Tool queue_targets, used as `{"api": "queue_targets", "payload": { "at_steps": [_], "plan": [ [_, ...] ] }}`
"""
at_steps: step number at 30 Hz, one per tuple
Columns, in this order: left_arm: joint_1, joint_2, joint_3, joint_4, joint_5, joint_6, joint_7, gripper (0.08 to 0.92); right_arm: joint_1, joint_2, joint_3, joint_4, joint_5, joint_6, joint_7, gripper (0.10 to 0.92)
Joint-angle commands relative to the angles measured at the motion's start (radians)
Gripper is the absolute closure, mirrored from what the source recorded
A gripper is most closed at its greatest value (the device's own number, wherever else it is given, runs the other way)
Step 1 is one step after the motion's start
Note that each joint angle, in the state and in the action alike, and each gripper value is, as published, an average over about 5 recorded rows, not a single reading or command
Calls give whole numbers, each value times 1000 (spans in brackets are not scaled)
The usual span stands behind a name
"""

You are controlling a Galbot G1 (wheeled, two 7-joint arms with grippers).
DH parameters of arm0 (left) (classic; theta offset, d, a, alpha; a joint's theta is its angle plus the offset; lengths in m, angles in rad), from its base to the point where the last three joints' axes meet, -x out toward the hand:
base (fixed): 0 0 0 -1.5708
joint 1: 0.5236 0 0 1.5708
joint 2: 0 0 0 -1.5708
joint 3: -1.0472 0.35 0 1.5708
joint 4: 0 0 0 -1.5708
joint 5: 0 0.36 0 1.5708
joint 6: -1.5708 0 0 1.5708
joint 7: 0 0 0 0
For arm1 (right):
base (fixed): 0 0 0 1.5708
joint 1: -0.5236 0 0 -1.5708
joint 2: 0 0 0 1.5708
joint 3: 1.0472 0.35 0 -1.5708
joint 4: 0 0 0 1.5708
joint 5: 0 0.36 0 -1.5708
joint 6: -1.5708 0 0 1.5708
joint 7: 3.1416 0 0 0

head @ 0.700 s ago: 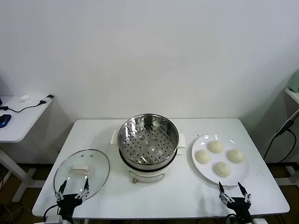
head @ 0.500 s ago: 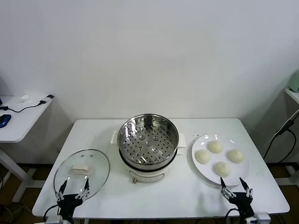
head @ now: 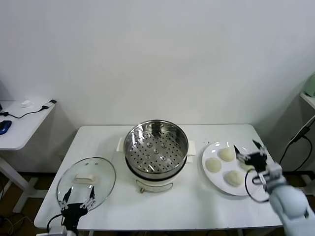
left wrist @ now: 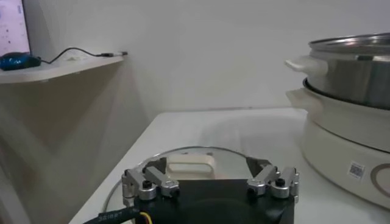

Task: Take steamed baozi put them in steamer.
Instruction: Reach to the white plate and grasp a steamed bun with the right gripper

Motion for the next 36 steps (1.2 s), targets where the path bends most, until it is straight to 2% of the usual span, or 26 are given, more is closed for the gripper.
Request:
{"api": "queue_targets", "payload": {
  "at_steps": [1, 6, 11, 18, 26, 36],
  "plan": [
    [1, -6, -4, -1, -2, 2, 1, 177, 575, -307, -553, -265, -153, 76, -494, 203],
    [1, -18, -7, 0, -2, 3, 4, 177, 878, -318, -881, -406, -204, 232, -792, 203],
    [-3, -28, -8, 10, -1, 4, 7, 177, 1093, -265, -1141, -535, -244, 288, -905, 203],
    [-9, -39, -11, 18, 2, 2, 9, 177, 1244, -99, -1362, -671, -199, 243, -918, 203],
    [-15, -47, -23, 24, 4, -2, 11, 177, 1265, 112, -1416, -856, -131, 181, -885, 203],
    [-19, -54, -24, 42, 15, -4, 14, 177, 1194, 222, -1391, -1005, -161, 181, -906, 203]
  ]
}}
